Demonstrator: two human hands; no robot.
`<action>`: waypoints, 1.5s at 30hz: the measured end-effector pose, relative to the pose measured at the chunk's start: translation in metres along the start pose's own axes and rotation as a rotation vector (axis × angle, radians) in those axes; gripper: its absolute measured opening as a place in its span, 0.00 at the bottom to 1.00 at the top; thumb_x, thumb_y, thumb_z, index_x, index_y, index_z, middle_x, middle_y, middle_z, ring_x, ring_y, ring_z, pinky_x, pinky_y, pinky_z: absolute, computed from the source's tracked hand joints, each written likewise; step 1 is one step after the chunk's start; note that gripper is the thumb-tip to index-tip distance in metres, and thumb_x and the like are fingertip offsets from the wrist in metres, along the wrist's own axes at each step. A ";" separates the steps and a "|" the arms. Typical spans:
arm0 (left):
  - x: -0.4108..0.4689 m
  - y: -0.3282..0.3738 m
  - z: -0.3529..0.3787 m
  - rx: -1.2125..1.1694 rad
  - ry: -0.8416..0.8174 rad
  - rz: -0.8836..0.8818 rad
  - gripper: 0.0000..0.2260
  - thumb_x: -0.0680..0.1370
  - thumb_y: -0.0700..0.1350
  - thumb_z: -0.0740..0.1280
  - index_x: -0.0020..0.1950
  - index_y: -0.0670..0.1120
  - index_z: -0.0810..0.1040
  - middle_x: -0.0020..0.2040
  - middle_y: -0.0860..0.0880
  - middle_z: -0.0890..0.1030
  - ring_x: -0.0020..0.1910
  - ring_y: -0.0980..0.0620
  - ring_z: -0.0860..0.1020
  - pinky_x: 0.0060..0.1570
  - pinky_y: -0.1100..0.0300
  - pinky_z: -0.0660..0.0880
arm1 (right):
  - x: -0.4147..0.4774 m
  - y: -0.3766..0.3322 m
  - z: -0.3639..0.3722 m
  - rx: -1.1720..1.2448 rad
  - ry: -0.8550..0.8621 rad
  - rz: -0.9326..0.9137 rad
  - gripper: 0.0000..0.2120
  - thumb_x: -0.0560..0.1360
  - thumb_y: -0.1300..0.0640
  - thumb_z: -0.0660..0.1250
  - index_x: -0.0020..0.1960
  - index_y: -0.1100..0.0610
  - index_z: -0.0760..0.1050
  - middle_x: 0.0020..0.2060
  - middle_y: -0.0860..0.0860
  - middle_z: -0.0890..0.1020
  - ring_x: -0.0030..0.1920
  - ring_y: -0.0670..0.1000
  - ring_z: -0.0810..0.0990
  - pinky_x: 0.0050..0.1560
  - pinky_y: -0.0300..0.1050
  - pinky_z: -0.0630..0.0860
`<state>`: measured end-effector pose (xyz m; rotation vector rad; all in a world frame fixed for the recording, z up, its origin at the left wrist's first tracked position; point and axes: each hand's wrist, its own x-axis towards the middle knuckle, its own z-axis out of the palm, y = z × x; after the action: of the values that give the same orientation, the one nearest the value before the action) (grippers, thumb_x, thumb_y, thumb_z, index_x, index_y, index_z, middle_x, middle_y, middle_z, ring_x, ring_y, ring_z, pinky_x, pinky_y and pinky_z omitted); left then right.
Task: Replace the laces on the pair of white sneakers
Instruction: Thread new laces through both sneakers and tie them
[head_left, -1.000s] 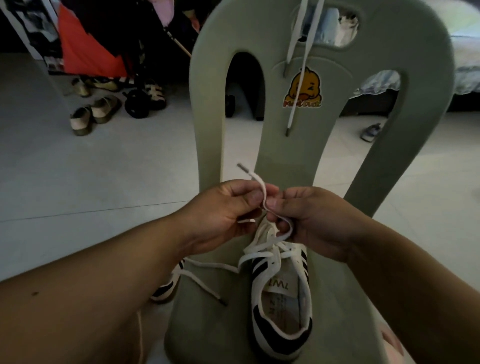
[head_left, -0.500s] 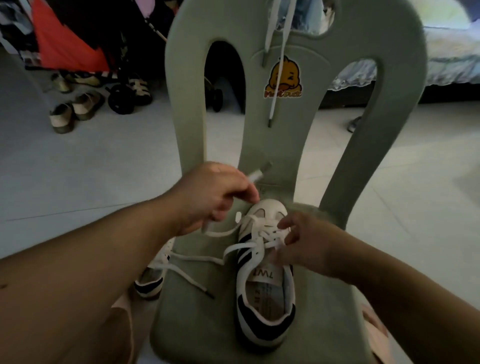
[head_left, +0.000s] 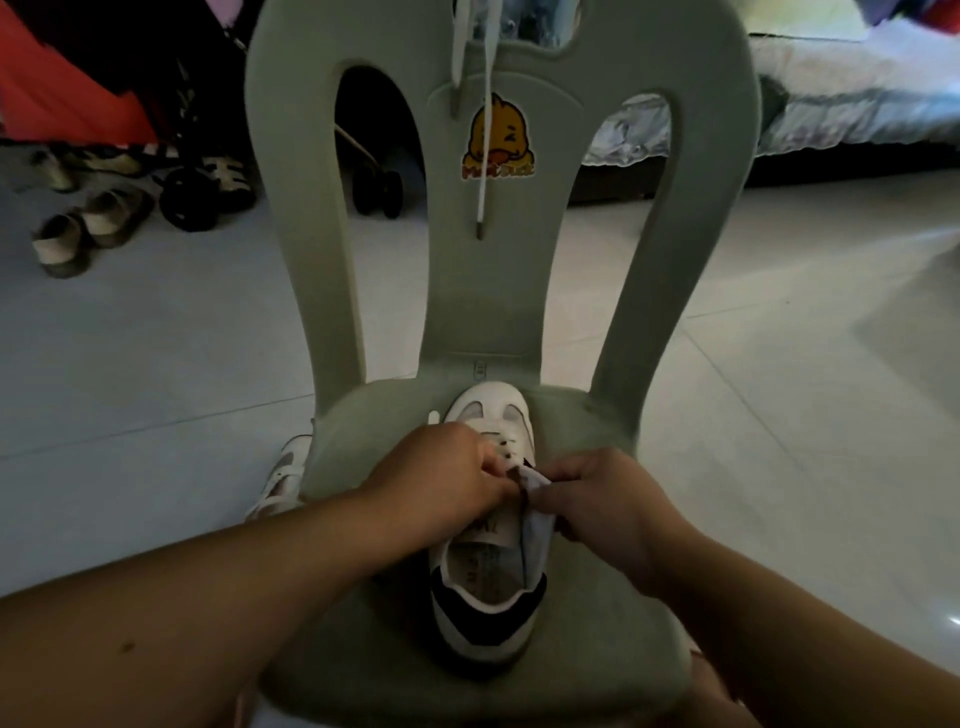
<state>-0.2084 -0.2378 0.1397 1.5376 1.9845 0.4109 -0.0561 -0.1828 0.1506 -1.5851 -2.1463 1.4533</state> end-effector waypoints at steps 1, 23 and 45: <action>0.000 0.001 0.003 -0.031 0.042 -0.002 0.10 0.73 0.55 0.69 0.47 0.50 0.85 0.44 0.50 0.84 0.45 0.53 0.80 0.49 0.56 0.76 | 0.000 0.001 0.001 0.068 -0.003 0.027 0.09 0.71 0.58 0.69 0.33 0.52 0.82 0.23 0.45 0.76 0.27 0.45 0.71 0.33 0.40 0.68; -0.008 -0.002 0.028 -0.324 0.308 -0.091 0.05 0.74 0.50 0.70 0.43 0.52 0.86 0.37 0.56 0.84 0.37 0.63 0.79 0.41 0.65 0.75 | -0.001 0.002 0.001 0.403 -0.077 0.160 0.08 0.72 0.66 0.68 0.41 0.55 0.84 0.34 0.53 0.82 0.36 0.51 0.78 0.40 0.43 0.77; -0.002 0.001 0.017 -0.098 0.196 0.086 0.05 0.75 0.48 0.67 0.42 0.52 0.82 0.38 0.56 0.79 0.39 0.58 0.75 0.42 0.61 0.71 | 0.002 0.011 0.007 0.507 -0.002 0.165 0.05 0.76 0.56 0.67 0.45 0.54 0.82 0.39 0.50 0.85 0.38 0.48 0.83 0.42 0.46 0.75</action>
<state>-0.1969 -0.2412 0.1274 1.5753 2.0155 0.7078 -0.0536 -0.1859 0.1383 -1.5793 -1.4973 1.8551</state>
